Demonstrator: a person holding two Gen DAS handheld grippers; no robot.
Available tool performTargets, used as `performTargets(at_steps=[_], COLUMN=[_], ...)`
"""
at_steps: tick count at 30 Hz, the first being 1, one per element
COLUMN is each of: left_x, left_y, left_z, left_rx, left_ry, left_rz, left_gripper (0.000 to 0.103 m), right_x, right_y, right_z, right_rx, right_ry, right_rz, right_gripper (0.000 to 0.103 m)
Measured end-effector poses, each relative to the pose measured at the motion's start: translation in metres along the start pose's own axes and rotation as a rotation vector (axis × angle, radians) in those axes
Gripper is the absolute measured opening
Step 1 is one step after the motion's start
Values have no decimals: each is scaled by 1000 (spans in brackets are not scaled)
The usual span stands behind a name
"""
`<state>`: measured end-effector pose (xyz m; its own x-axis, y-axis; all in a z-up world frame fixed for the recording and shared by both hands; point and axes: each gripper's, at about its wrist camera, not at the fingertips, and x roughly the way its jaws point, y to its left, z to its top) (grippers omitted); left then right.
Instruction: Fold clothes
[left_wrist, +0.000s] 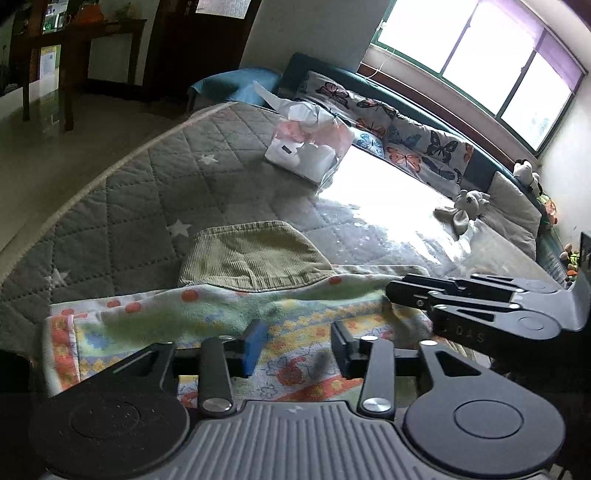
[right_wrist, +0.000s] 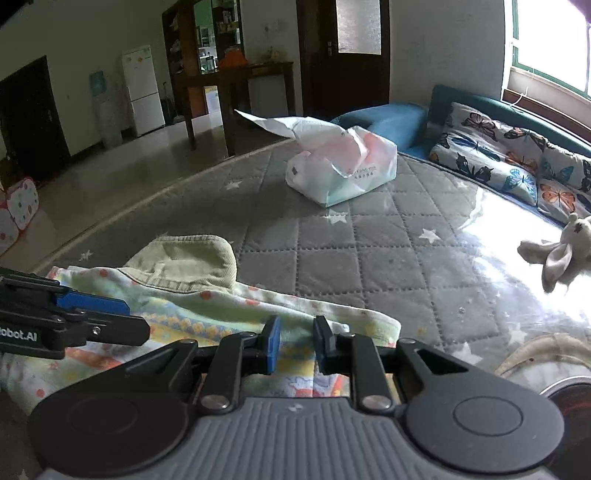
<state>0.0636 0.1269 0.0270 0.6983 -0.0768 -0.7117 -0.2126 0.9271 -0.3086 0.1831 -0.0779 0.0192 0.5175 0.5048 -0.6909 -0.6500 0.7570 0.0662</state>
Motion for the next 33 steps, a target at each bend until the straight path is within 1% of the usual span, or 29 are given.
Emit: performTargets(at_steps=[1,2,3,4,6,7,10,14,16,18,20,21,23,25,26,29,31,33], left_x=[-1,-2,-3,-4,-7,-9,-13,-19,-24,-28,-33,-36,-41,-47,-49,-56,-60,-64], left_y=[-2,-4,-6,-8,-10,-11,-16,-20,-22,-24,-26,-26,-28,-30,-31,-34,-34,-34], left_z=[-1,-2,-4,-5,-8,-10,-16,-25,-30,-36,-43,-46,-53,-60,-63,-72,-76,-80], left_rx=[8,15,20,25,27,28,39,51,60,72,82,85,89,96,101,109,102,95], left_ry=[-2,-4,-5,-8,-8,-8,-7,-6,-10,-16,-22,-25,-30,-39,-44,-60,-70,-80], left_rz=[5,10,14,18,23,26,30,36,40,53,65,66,71,76,82,95,93,91], left_gripper=[52,56,56,58,65,70,72,77,81,85,88,89,94,97,99,103,103,103], right_x=[-4,-8,-12,-16,-23,-26,-34,-43,-50,-57,-65,-69,-77,-85,-88,-96,-101,-106], right_y=[0,-1,-1,-1,2,3,6,7,8,10,10,11,11,12,13,15,17,21], right_z=[0,0,-1,-2,-7,-9,-20,-36,-44,-52,-60,-64,-70,-77,-80,-88,-93,-100], right_rx=[-8,-17,-26,-35,-62,-75,-118,-143,-157,-170,-178,-181,-177,-172,-169,-163,-160,-165], right_ry=[-2,-4,-2,0,16,24,53,80,85,86,81,78,66,55,49,34,24,11], right_rz=[2,5,13,22,41,50,55,51,45,38,32,29,28,27,27,23,20,18], right_gripper=[24,30,33,33,33,33,33,33,36,44,45,48,51,53,56,64,69,83])
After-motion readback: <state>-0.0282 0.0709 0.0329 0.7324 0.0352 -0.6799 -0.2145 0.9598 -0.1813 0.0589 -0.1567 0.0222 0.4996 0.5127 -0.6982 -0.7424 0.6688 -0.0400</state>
